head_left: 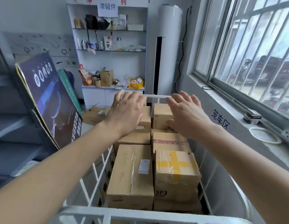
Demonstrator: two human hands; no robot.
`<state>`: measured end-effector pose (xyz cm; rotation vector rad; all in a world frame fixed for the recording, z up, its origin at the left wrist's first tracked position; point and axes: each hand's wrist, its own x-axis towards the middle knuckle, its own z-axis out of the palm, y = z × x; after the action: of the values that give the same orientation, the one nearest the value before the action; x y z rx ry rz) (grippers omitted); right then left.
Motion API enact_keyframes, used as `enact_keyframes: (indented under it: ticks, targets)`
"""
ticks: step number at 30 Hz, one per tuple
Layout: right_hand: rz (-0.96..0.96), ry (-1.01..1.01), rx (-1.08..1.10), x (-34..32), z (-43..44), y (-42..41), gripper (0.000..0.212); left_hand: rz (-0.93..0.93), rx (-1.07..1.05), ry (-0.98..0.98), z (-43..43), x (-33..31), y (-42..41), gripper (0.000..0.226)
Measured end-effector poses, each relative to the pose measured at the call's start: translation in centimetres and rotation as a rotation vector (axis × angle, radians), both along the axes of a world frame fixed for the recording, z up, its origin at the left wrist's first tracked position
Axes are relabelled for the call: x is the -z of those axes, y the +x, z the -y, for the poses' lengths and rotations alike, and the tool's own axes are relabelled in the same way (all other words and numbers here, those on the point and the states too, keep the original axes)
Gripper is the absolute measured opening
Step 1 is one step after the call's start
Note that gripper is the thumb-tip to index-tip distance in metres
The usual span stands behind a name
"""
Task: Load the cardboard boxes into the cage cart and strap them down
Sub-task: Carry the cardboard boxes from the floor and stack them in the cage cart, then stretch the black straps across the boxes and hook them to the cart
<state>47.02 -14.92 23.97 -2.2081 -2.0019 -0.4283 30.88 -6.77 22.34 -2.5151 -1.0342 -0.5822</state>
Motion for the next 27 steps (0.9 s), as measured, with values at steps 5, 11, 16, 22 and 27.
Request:
enact_keyframes:
  ticks: [5,11,16,22,27]
  targets:
    - [-0.017,0.044,-0.120,-0.9,1.3,-3.5,0.067,0.012,-0.081,0.094,2.5,-0.8,-4.3,0.051]
    - [-0.034,0.084,-0.223,-1.4,0.2,-8.4,0.067,0.051,-0.168,0.178,3.3,-1.0,-10.8,0.048]
    - [-0.014,0.082,-0.304,-1.7,-2.3,-14.6,0.065,0.067,-0.211,0.295,1.9,-0.6,-17.1,0.046]
    - [-0.014,0.092,-0.411,-1.3,-7.1,-25.6,0.062,0.045,-0.273,0.380,-1.3,0.0,-28.1,0.051]
    - [-0.036,0.066,-0.485,-0.7,-10.9,-35.8,0.063,0.037,-0.354,0.353,-3.9,1.0,-38.4,0.048]
